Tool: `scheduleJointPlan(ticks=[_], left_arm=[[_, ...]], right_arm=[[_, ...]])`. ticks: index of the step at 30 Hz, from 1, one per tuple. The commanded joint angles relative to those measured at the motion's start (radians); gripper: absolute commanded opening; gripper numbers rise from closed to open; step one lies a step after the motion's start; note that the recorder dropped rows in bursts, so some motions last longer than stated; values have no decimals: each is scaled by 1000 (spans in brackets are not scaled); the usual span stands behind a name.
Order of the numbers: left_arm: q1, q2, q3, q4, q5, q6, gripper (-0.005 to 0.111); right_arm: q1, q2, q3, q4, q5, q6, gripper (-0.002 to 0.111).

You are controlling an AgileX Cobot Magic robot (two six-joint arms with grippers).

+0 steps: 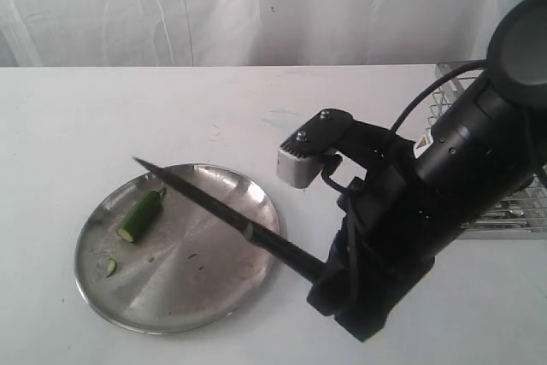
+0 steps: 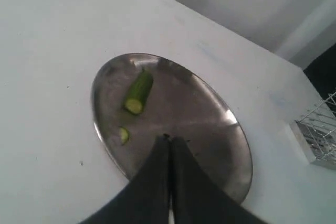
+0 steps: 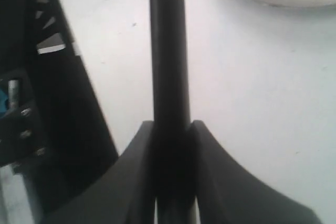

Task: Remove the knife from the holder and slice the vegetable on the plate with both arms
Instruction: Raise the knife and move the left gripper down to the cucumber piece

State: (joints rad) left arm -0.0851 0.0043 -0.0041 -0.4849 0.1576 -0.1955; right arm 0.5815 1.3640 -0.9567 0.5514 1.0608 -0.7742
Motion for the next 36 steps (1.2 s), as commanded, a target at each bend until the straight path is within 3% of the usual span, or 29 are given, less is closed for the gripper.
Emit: scheduleJointPlan(ticks=[1, 2, 3, 4, 5, 6, 7, 8, 9, 10, 11, 12, 13, 14, 16, 18, 20, 23, 25, 27, 31, 33, 36], left_arm=[[-7, -4, 4, -88, -294, -60, 0], [-7, -4, 1, -107, -427, -110, 0], [-7, -4, -45, -107, -697, -165, 0], [-7, -4, -81, -109, -824, -165, 0], [-7, 41, -186, -115, -941, -156, 0], [-7, 77, -240, -113, -929, -156, 0], [-7, 175, -395, -26, -833, -123, 0], [-7, 301, -557, 196, -720, -61, 0], [-7, 384, -636, 361, -645, -17, 0], [-7, 545, -769, 692, -472, 33, 0], [-7, 638, -830, 866, -368, 31, 0], [-7, 819, -909, 1087, -167, 9, 0], [-7, 903, -941, 1137, -62, 9, 0], [-7, 1041, -993, 1164, 146, 38, 0], [-7, 1210, -1025, 1103, 423, 154, 0], [-8, 1298, -1025, 1019, 537, 259, 0], [-13, 1362, -1022, 837, 608, 446, 0], [-58, 1433, -1022, 543, 759, 986, 0], [-91, 1465, -1022, 419, 820, 1225, 0], [-109, 1489, -1022, 395, 751, 1120, 0], [-111, 1543, -1022, 412, 472, 474, 0], [-113, 1576, -1022, 411, 438, 436, 0], [-117, 1633, -1022, 405, 432, 523, 2]], right_arm=[[-5, -9, 26, 2, -152, 76, 0], [-5, -9, 26, 2, -157, 76, 0], [-5, -9, 26, -1, -161, 74, 0], [-5, -9, 26, -1, -161, 74, 0], [-5, -9, 26, 39, -152, 76, 0], [-5, -9, 26, 65, -147, 76, 0], [-5, -9, 26, 96, -143, 76, 0], [-5, -9, 26, 99, -143, 76, 0], [-5, -9, 26, 98, -143, 76, 0], [-5, -9, 26, 94, -151, 76, 0], [-5, -9, 26, 92, -154, 76, 0], [-5, -9, 26, 85, -161, 76, 0], [-5, -9, 26, 80, -163, 76, 0], [-5, -9, 28, 80, -169, 76, 0], [-5, -9, 28, 66, -173, 72, 0], [-5, -9, 28, 60, -180, 72, 0], [-5, -9, 28, 60, -189, 72, 0], [-5, -9, 28, 55, -191, 72, 0], [-5, -9, 30, 55, -191, 72, 0], [-5, -9, 34, 55, -191, 72, 0], [-5, -9, 38, 55, -191, 81, 0], [-5, -9, 38, 55, -191, 81, 0], [-5, -9, 38, 52, -205, 94, 0]])
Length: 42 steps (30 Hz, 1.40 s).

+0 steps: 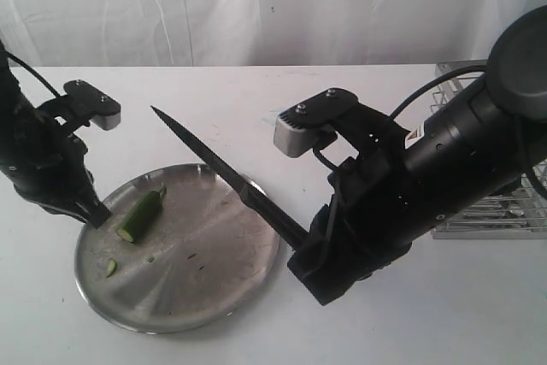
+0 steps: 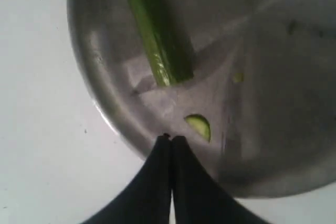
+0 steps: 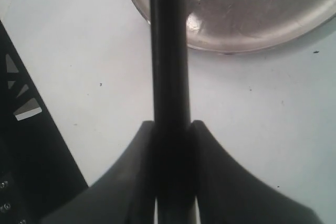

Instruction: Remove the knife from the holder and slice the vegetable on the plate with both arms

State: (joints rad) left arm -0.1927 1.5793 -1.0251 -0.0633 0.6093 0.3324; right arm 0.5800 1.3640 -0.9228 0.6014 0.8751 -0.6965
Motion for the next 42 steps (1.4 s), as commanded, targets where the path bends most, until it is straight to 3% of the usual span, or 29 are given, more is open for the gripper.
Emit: scheduleJointPlan(ticks=[1, 4, 10, 17, 22, 24, 29, 37, 42], left_arm=[[-10, 72, -1, -16, -19, 46, 6], [-10, 89, -1, -19, -67, 85, 24], [-10, 108, -1, -176, -240, 63, 58], [-10, 182, -1, -204, -218, 63, 63], [-10, 211, -1, -255, -263, 47, 59], [-10, 225, -1, -267, -275, 7, 52], [-10, 214, -1, -272, -236, -137, 0], [-13, 134, 3, -328, -220, -750, 0], [-81, 88, 3, -277, -337, -1078, 0]], right_arm=[[-4, -9, 4, -6, -25, 29, 0], [-4, -9, 4, -30, -39, 57, 0], [-4, -9, 4, -35, -50, 75, 0], [-4, -9, 4, -35, -54, 99, 0], [-4, -9, 4, -35, -56, 99, 0], [-4, -9, 4, -35, -56, 99, 0], [-4, -9, 4, -35, -56, 99, 0], [-4, -11, 4, -35, -54, 121, 0], [-4, -27, 4, -36, -54, 121, 0]])
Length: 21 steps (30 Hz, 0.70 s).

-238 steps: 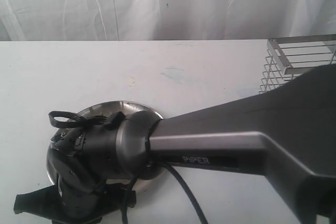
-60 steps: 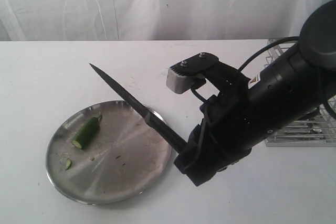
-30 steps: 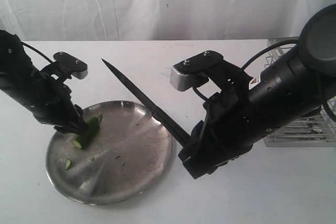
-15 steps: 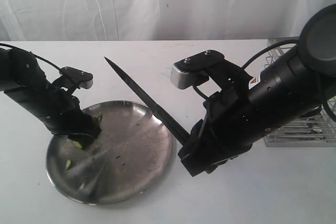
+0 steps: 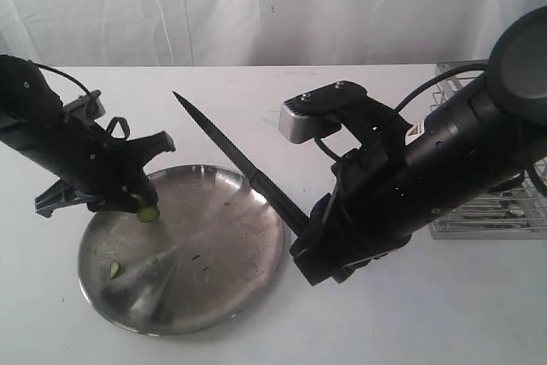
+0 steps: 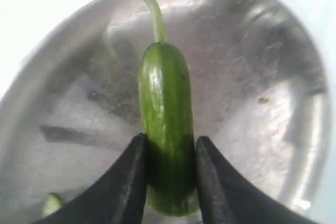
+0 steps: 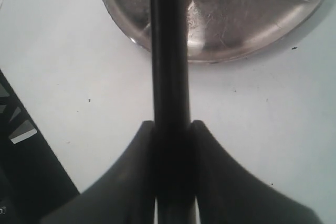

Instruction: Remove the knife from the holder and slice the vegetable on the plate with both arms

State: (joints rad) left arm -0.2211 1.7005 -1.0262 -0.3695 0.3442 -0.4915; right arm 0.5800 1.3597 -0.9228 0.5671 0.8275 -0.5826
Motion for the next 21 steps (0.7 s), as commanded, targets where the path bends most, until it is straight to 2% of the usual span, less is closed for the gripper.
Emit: scheduleJointPlan(ticks=[1, 5, 8, 10, 15, 21], left_arm=[[-67, -33, 4, 59, -94, -348, 0], [-129, -1, 45, 336, -157, -908, 0], [-165, 31, 66, 619, -95, -1382, 0], [-191, 44, 69, 793, -26, -1613, 0], [-200, 55, 61, 831, 73, -1622, 0], [-200, 55, 61, 825, -43, -1622, 0]], right_arm=[[-4, -26, 4, -2, -6, 7, 0], [-4, -42, 4, -13, -6, 7, 0], [-4, -54, 4, -49, -15, 17, 0], [-4, -58, 4, -93, -25, 65, 0], [-4, -67, 4, -130, -30, 98, 0], [-4, -72, 4, -128, -30, 98, 0]])
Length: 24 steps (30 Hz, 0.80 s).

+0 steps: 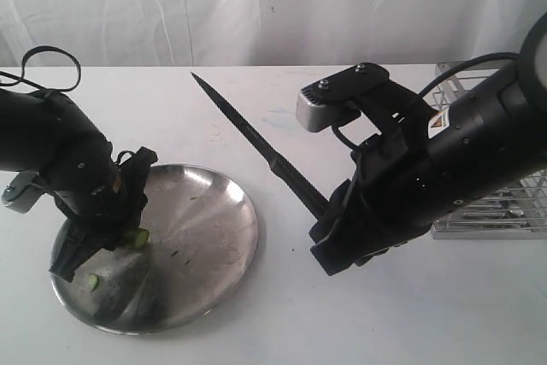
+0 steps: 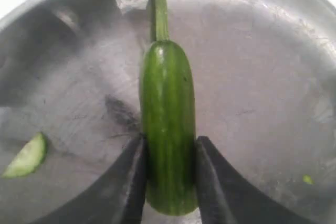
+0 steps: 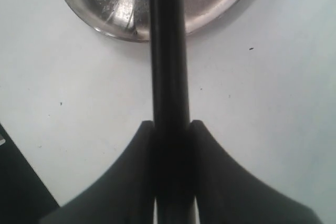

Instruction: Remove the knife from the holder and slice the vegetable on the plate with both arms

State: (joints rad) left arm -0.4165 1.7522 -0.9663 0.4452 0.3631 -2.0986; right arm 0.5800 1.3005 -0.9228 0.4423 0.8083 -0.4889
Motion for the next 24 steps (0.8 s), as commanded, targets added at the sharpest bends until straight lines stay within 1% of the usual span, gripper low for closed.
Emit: scheduleJointPlan(ticks=[1, 6, 7, 10, 11, 14, 17, 19, 21, 24], left_arm=[[-4, 3, 1, 10, -78, -15, 0], [-4, 6, 1, 15, -135, 28, 0], [-4, 5, 1, 17, -146, 40, 2], [-4, 5, 1, 17, -198, 76, 15], [-4, 5, 1, 17, -213, 76, 22], [-4, 5, 1, 17, -203, 76, 41], [-4, 5, 1, 17, -180, 76, 56], [-4, 5, 1, 17, -180, 76, 62], [-2, 5, 1, 17, -211, 76, 67], [25, -16, -1, 38, -343, 133, 68]], right_arm=[[-4, -13, 4, -3, -9, 4, 0], [-4, -13, 4, -3, -7, 4, 0], [-4, -13, 4, -3, -4, 4, 0], [-4, -13, 4, -3, -2, 4, 0], [-4, -13, 4, -3, -2, 4, 0], [-4, -13, 4, -3, -2, 4, 0], [-4, -13, 4, -3, -2, 4, 0], [-4, -13, 4, -3, -2, 4, 0], [-4, -13, 4, -3, -2, 4, 0], [-4, -13, 4, -5, 0, 4, 0]])
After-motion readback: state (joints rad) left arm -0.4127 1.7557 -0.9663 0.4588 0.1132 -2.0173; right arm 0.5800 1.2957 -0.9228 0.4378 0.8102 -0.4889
